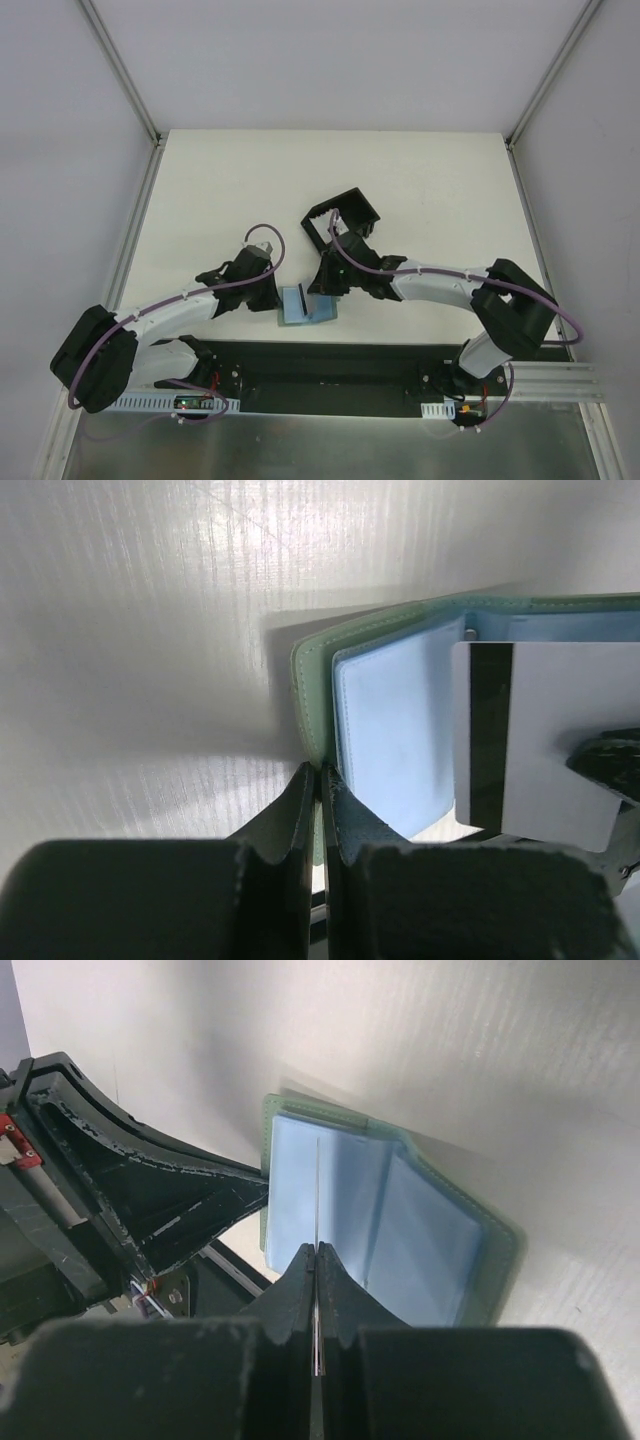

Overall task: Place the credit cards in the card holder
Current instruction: Turn over the card slot in the card holder, then insert the credit card into the card holder.

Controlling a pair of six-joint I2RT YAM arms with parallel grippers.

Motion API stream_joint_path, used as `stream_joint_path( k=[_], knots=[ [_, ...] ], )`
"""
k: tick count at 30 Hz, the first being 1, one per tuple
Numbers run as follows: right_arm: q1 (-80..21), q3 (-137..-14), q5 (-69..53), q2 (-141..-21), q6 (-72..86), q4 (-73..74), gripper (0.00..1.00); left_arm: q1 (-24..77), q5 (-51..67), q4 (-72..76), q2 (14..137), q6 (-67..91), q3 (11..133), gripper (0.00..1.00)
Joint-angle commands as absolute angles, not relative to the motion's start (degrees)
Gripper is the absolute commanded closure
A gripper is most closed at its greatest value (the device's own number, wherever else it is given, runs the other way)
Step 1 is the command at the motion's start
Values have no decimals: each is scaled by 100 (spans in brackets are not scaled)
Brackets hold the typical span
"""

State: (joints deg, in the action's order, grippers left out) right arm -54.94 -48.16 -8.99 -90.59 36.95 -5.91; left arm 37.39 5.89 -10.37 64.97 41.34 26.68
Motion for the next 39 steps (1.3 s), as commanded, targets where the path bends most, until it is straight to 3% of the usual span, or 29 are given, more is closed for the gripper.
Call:
stream_joint_path(
  k=[1, 29, 39],
  knots=[
    [-5388, -4589, -598, -8605, 3735, -668, 100, 3691, 519, -712, 6513, 4403, 2356, 100],
    [-5282, -3507, -510, -8710, 4263, -1872, 100, 3691, 571, -378, 6715, 4509, 2171, 100],
    [-5300, -3323, -36, -8025, 4122, -1758, 99, 3691, 510, -404, 6689, 4482, 2162, 100]
  ],
)
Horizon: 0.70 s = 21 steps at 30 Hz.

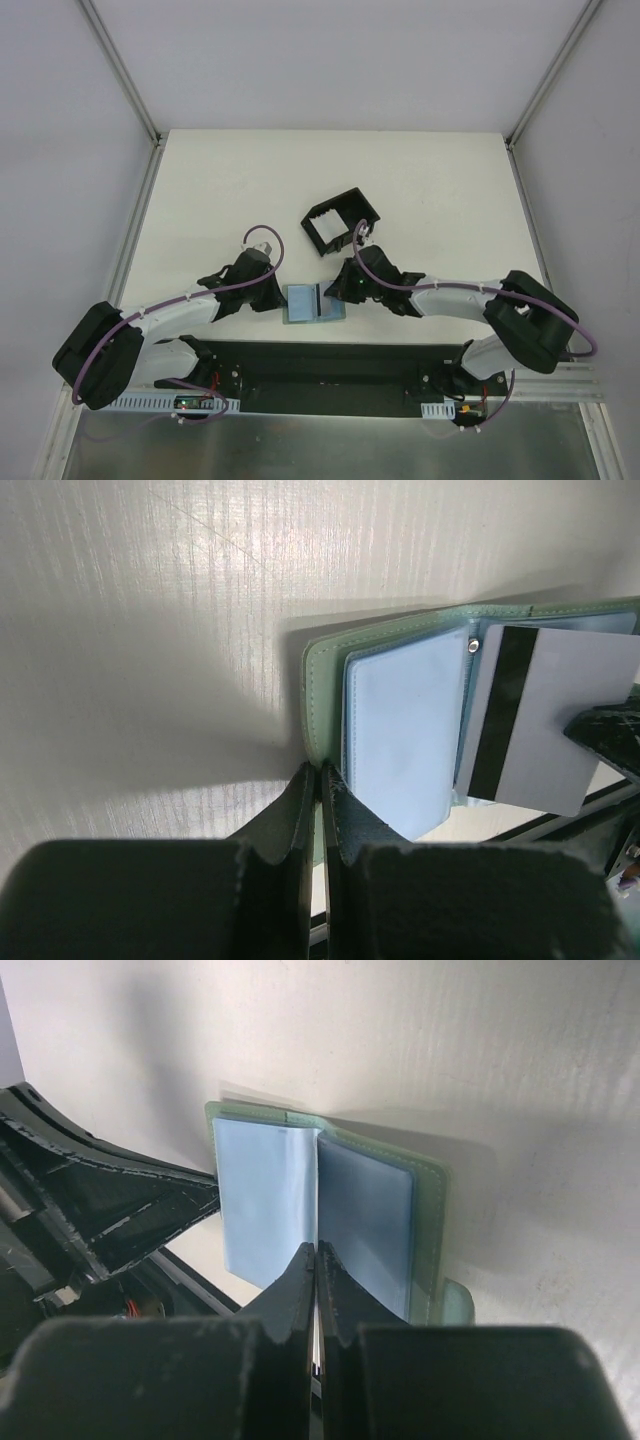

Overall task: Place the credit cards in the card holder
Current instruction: Insert the credit card into the card holder.

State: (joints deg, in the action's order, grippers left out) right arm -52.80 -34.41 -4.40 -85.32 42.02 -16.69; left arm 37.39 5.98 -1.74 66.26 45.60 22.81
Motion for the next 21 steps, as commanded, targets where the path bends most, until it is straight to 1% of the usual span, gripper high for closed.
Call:
stream_joint_path(
  k=[1, 5, 9, 21],
  knots=[
    [-5291, -3314, 165, -7964, 4079, -1732, 99, 3691, 518, -413, 6688, 4474, 2171, 100],
    [-5282, -3463, 62, -8015, 3946, -1503, 100, 3691, 527, -404, 6715, 4474, 2188, 100],
    [-5326, -3516, -307, -8287, 4034, -1845, 100, 3691, 545, -413, 6802, 4421, 2241, 100],
    [-5326, -3507, -606, -8579, 4210, -2267, 100, 3691, 563, -413, 6873, 4412, 2259, 100]
  ],
)
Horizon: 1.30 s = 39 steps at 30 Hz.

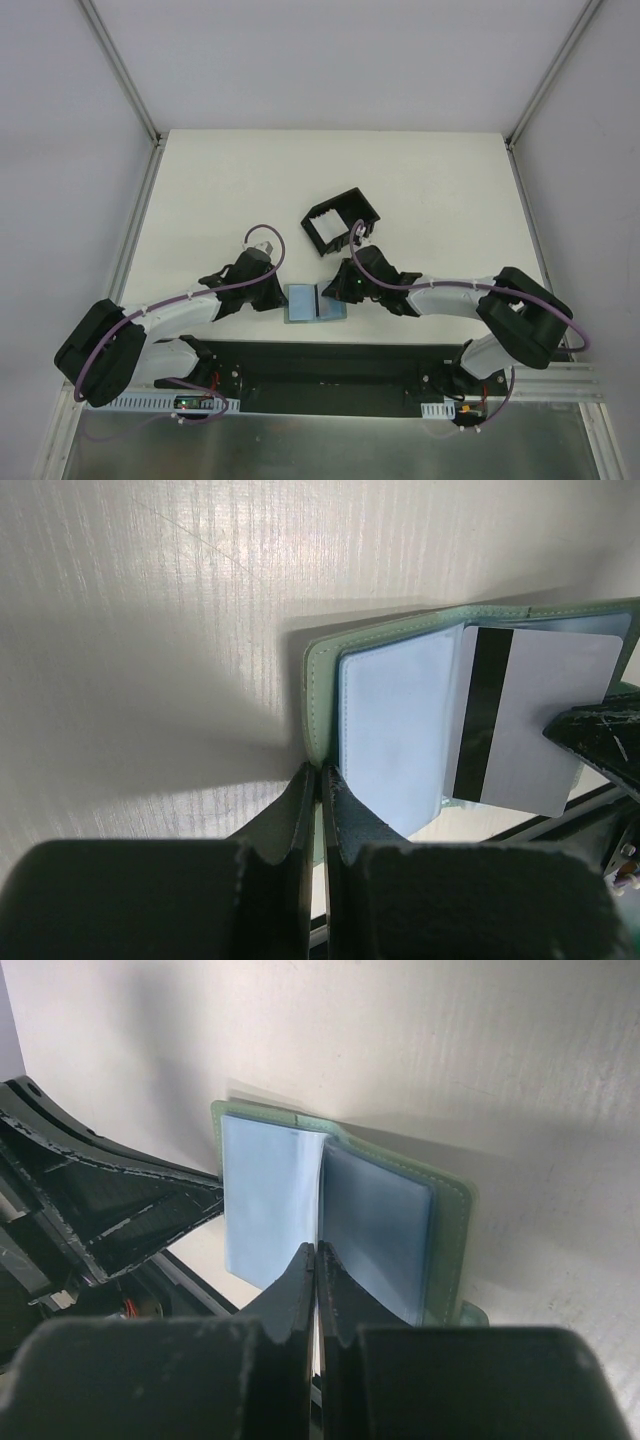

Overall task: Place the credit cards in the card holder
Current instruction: Insert the credit card into the card holder.

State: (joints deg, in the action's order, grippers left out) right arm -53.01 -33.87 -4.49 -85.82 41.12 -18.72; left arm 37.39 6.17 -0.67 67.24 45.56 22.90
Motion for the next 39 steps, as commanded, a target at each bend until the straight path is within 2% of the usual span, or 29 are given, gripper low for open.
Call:
stream_joint_path(
  k=[1, 19, 39],
  knots=[
    [-5326, -3516, -606, -8509, 4227, -2302, 100, 3691, 571, -413, 6873, 4412, 2259, 100],
    [-5238, -3586, -518, -8332, 4139, -1872, 100, 3691, 536, -404, 6873, 4403, 2241, 100],
    [-5247, -3366, -791, -9044, 4728, -2654, 100, 3691, 536, -404, 6891, 4438, 2241, 100]
  ],
)
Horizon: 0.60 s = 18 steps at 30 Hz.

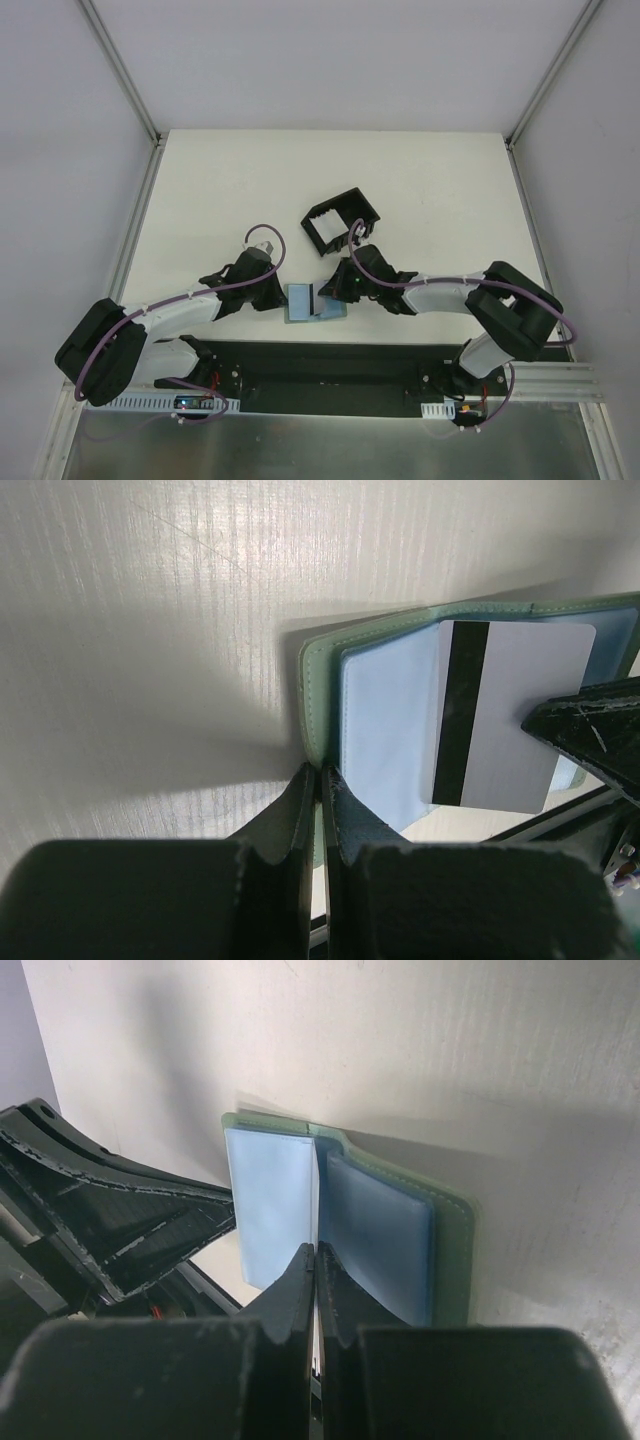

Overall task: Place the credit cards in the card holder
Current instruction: Insert the credit card into the card holder.

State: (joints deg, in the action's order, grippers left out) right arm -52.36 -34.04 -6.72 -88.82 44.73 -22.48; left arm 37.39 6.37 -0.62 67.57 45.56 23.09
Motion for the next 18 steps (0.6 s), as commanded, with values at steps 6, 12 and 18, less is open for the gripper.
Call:
stream_joint_path(
  k=[6, 12, 18],
  knots=[
    [-5282, -3261, -800, -9027, 4764, -2611, 100, 3691, 492, -413, 6908, 4456, 2232, 100],
    [-5238, -3138, -870, -8746, 4536, -2435, 99, 3648, 431, -422, 6917, 4342, 2241, 100],
    [-5142, -3357, -1335, -8982, 4403, -2372, 100, 3586, 439, -431, 6952, 4280, 2276, 100]
  ],
)
